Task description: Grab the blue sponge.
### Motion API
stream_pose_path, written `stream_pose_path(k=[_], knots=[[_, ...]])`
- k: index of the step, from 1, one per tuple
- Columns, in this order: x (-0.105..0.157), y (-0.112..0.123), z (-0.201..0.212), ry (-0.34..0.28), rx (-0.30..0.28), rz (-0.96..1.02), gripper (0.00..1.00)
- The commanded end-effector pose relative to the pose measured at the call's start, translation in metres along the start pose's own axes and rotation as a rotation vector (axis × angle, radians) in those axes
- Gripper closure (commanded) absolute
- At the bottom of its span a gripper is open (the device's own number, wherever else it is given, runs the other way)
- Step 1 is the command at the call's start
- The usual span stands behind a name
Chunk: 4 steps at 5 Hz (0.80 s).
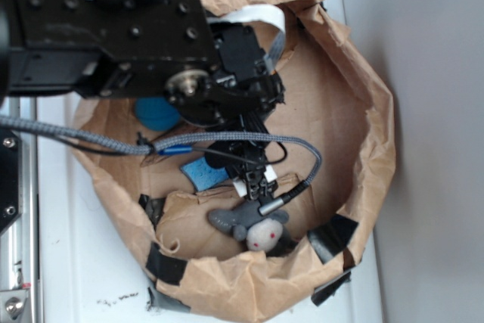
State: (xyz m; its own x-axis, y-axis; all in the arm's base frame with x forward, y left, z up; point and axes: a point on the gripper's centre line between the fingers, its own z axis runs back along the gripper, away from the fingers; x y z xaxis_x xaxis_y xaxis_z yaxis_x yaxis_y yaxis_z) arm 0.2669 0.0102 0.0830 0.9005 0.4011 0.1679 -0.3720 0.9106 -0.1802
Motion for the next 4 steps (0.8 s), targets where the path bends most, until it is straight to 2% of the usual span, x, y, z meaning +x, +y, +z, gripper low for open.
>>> stream_pose_path(k=[1,2,3,4], knots=[[0.014,-0.005,-0.013,-0.003,-0.02,-0.016,0.0],[-0.008,-0.015,-0.023,0.01,-0.035,-0.034,0.0],[-0.021,-0.012,-0.031,0.034,-0.066,-0.09,0.0],[-0.005,-0.002,-0.052,0.034,-0.041,-0.085,0.0]])
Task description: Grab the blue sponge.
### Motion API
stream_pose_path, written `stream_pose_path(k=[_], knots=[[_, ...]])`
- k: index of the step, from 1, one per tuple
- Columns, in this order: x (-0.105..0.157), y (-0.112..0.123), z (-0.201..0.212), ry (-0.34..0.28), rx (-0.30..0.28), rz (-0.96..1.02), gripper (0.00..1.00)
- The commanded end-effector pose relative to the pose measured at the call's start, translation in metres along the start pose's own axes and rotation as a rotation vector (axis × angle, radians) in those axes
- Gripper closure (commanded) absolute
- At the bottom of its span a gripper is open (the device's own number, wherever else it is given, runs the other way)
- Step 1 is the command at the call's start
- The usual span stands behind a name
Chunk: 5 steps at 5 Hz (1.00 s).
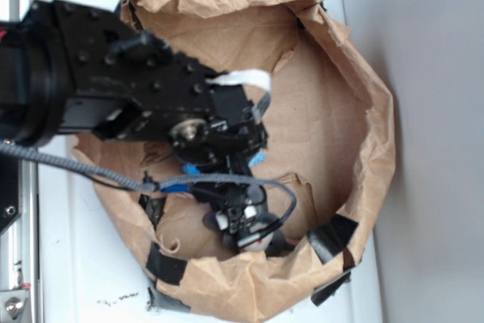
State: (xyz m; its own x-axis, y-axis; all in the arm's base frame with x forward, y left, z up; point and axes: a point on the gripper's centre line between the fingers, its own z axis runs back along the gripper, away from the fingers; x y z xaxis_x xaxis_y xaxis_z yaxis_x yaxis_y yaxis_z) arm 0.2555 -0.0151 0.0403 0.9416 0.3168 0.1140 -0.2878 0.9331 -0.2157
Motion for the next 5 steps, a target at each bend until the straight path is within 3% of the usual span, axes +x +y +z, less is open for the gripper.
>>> stream_pose_path(k=[1,2,4,5], knots=[[0.061,0.026,-0.039,-0.067,0.06,0.017,0.0],[0.076,0.027,-0.038,-0.079,0.055,0.036,1.0],[0.088,0.028,-0.009,-0.138,0.008,0.031,1.0],[0.093,0.023,0.021,-0.167,-0.055,0.039,0.89]])
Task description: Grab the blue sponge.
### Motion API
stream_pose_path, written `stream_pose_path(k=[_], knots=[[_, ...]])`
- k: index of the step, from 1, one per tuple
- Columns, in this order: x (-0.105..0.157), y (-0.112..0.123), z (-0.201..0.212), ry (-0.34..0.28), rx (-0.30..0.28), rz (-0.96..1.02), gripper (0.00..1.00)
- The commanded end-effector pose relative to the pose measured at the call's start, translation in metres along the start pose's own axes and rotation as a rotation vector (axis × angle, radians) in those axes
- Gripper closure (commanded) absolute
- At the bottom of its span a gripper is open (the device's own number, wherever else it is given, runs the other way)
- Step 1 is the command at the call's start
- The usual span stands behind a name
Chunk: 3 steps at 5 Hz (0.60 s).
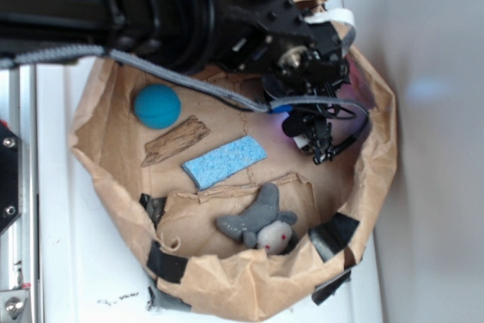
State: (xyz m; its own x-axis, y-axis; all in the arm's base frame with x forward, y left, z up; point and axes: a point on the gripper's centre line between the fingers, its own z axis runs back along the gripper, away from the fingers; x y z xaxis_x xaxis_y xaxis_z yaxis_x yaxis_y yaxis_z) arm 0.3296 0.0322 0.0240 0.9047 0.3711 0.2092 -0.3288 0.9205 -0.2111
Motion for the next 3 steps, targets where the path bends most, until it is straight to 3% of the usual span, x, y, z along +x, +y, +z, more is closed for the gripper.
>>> stream_pose_path(k=[1,2,3], knots=[[0.021,-0.006,0.066,-0.086,-0.122,0.004,0.0],[0.023,-0.009,0.078,-0.089,-0.134,0.004,0.0],[0.01,-0.012,0.077,-0.064,-0.098,-0.042,0.0]])
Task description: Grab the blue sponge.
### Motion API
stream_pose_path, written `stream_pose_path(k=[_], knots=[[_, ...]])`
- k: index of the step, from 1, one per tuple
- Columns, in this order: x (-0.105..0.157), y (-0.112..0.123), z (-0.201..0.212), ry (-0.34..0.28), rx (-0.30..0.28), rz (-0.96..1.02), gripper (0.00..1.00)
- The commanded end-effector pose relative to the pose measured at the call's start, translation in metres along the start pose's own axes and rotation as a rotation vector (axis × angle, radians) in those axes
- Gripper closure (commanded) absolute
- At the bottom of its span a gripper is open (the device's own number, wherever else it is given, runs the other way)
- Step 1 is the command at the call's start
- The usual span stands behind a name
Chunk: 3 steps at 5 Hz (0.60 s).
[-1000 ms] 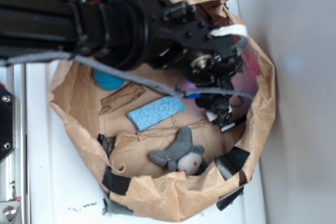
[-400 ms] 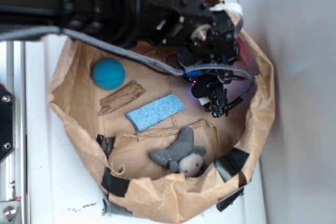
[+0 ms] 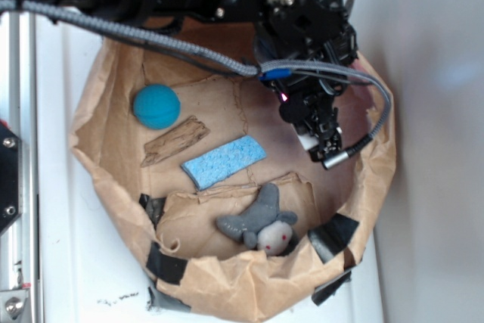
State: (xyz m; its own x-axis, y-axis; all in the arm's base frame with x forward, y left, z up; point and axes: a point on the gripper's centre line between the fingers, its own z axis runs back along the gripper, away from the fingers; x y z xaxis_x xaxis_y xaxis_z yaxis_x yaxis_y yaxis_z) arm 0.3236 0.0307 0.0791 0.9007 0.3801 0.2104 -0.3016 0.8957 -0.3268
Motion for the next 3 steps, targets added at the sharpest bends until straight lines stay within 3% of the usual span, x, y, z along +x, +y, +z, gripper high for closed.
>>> stream_pose_path(k=[1,2,3], knots=[[-0.02,-0.001,0.016,-0.04,0.066,-0.12,0.0],[-0.032,0.009,-0.001,-0.049,0.104,-0.147,0.0],[-0.044,0.017,-0.009,-0.026,0.102,-0.169,0.0]])
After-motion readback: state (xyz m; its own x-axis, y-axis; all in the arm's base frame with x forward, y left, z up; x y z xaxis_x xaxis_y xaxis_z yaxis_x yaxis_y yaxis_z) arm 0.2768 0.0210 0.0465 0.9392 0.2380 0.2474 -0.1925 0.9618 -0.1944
